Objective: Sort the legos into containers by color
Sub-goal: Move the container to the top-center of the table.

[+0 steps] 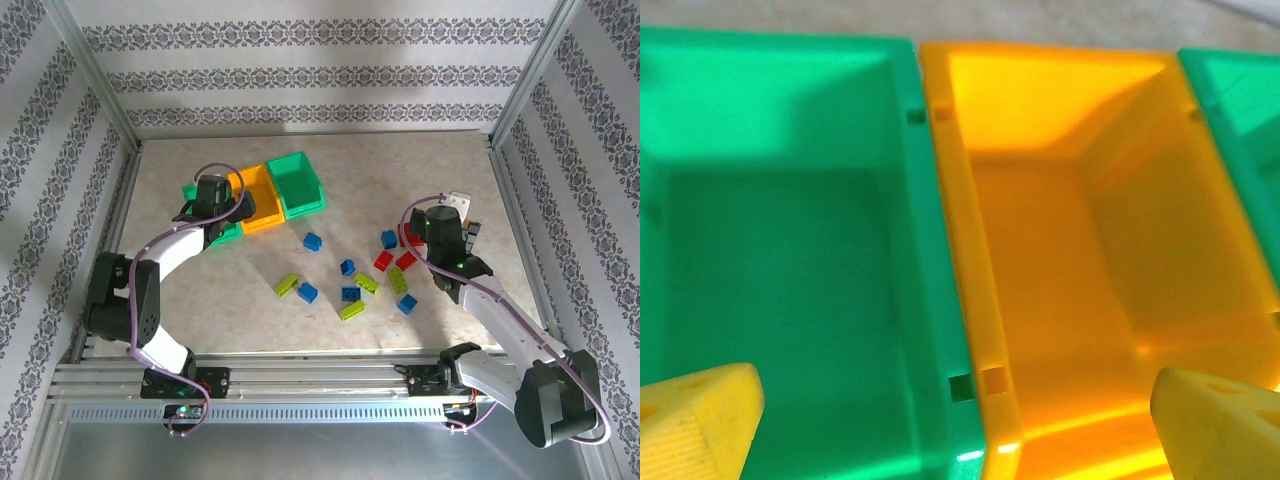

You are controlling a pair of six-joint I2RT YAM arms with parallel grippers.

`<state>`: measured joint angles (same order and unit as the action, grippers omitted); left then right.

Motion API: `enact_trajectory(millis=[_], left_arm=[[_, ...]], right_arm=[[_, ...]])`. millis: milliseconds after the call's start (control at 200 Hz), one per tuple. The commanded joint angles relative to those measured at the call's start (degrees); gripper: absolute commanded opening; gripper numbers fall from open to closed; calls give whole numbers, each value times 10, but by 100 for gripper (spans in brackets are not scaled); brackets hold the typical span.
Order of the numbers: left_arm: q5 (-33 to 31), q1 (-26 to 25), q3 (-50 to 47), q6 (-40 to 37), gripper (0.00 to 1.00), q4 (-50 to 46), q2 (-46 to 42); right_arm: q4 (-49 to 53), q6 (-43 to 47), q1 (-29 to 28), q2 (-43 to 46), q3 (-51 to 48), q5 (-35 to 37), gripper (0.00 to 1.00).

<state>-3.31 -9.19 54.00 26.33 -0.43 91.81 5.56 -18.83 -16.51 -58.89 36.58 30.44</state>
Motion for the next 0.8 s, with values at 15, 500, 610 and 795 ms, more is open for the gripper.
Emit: enact_trajectory(millis=[15, 500, 610, 795], left_arm=[[-14, -5, 28, 17, 96, -36, 25], [14, -46, 52, -11, 44, -31, 99], [19, -55, 42, 17, 37, -28, 96], [21, -83, 26, 38, 33, -22, 87]], right_arm=[[103, -72, -10, 23, 18, -1, 98], [230, -206, -12, -10, 38, -46, 98], [254, -227, -14, -28, 50, -58, 98], [263, -250, -13, -63, 63, -100, 96]])
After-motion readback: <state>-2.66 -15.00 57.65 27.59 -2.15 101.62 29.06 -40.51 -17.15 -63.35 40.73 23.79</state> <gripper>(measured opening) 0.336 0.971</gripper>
